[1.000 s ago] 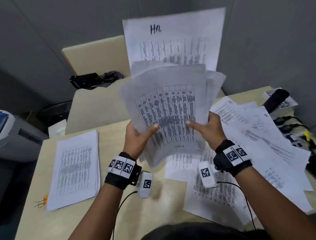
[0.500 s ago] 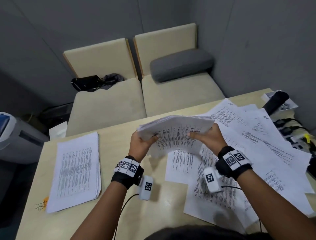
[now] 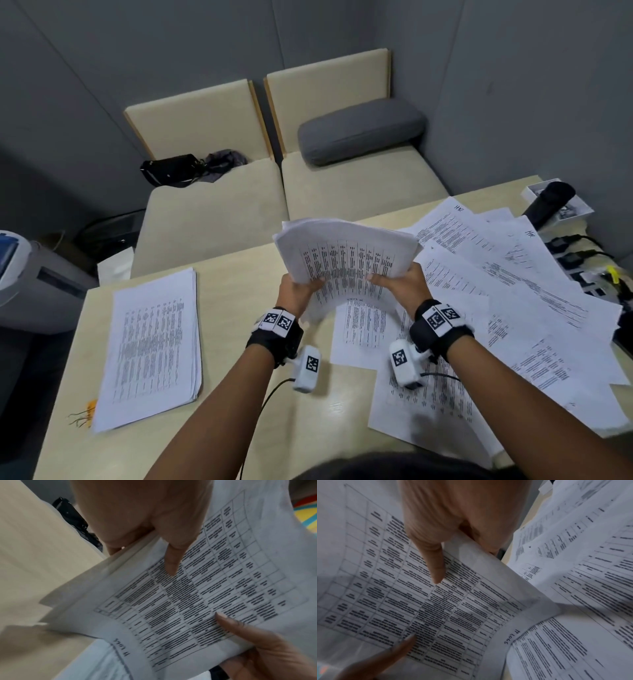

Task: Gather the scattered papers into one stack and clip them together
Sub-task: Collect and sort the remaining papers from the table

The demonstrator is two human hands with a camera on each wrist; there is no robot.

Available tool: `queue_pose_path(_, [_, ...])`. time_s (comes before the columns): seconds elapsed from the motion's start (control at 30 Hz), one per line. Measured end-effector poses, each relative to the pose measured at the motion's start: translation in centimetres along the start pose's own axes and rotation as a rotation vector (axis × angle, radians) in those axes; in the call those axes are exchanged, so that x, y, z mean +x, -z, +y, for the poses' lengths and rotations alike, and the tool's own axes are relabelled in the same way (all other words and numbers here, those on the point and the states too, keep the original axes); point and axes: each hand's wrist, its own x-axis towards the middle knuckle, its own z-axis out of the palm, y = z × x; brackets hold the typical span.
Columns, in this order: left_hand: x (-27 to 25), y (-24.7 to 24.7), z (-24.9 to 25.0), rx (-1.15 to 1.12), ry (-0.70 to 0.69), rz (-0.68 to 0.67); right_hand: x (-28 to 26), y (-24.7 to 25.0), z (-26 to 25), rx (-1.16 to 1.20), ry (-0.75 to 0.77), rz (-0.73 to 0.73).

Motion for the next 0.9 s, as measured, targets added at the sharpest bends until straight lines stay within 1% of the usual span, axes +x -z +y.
queue_pose_path(0.1, [-0.3, -0.1, 0.5, -0.015, -0.006, 0.01, 0.0, 0.3, -0.5, 0.038, 0.012, 0.012])
queue_pose_path(0.23, [-1.1, 0.0, 1.8, -0.225, -0.069, -0.004, 0.1, 0.5, -1.0, 0.111, 0.027, 0.028])
queue_pose_path(0.3, [-1.0, 0.0, 1.3, -0.275, -0.049, 0.014, -0.2, 0.4, -0.9, 0.112, 0.052, 0.013])
queue_pose_path(0.33, [-0.9, -0.1, 0.5, -0.226, -0.022, 0.025, -0.5, 0.1, -0.7, 0.088, 0.048, -0.011])
queue_pose_path(0.4, [-0.7, -0.3, -1.2, 0.021, 0.026, 0.02, -1.4, -0.5, -0.4, 0.021, 0.0, -0.096])
queue_pose_path(0.47, [-0.5, -0.2, -2.7, 0.256, 0.036, 0.015, -1.6, -0.7, 0.0, -0.053, -0.007, -0.164])
queue_pose_path(0.5, [-0.4, -0.1, -3.1, 0.32, 0.03, 0.031, -1.4, -0.5, 0.0, -0.093, 0.018, -0.156])
queue_pose_path(0.53, [-0.1, 0.1, -3.3, 0.363, 0.013, 0.051, -1.1, -0.3, -0.4, -0.132, 0.064, -0.105])
queue_pose_path(0.57, [-0.1, 0.3, -2.9, 0.402, -0.017, 0.078, -0.9, -0.1, -1.3, -0.144, 0.139, -0.021])
queue_pose_path(0.6, [0.0, 0.6, -2.3, 0.45, -0.053, 0.108, -0.7, 0.3, -2.6, -0.158, 0.253, 0.083])
queue_pose_path(0.63, [0.0, 1.0, -1.6, 0.526, -0.106, 0.141, -0.5, 0.8, -4.0, -0.199, 0.404, 0.188])
queue_pose_path(0.67, [0.1, 1.4, -0.9, 0.615, -0.186, 0.164, -0.3, 1.3, -5.5, -0.278, 0.565, 0.26])
queue_pose_path(0.7, [0.1, 1.9, 0.2, 0.7, -0.276, 0.171, -0.3, 1.7, -7.2, -0.394, 0.719, 0.29])
queue_pose_path(0.73, [-0.1, 2.2, 1.4, 0.777, -0.365, 0.165, -0.1, 2.1, -8.7, -0.558, 0.85, 0.275])
queue_pose_path(0.77, [-0.1, 2.6, 2.6, 0.852, -0.435, 0.143, 0.0, 2.2, -10.1, -0.765, 0.931, 0.222])
queue_pose_path(0.8, [-0.2, 2.8, 3.8, 0.924, -0.5, 0.114, 0.2, 2.3, -11.0, -0.956, 0.945, 0.143])
queue_pose_path(0.83, [-0.1, 3.0, 4.9, 0.99, -0.548, 0.082, 0.5, 2.2, -11.4, -1.083, 0.912, 0.054])
queue_pose_path(0.87, [0.0, 3.3, 5.7, 1.035, -0.586, 0.059, 0.8, 2.2, -11.4, -1.111, 0.843, -0.031])
queue_pose_path(0.9, [0.1, 3.8, 6.6, 1.043, -0.592, 0.055, 0.9, 2.3, -11.2, -1.042, 0.769, -0.08])
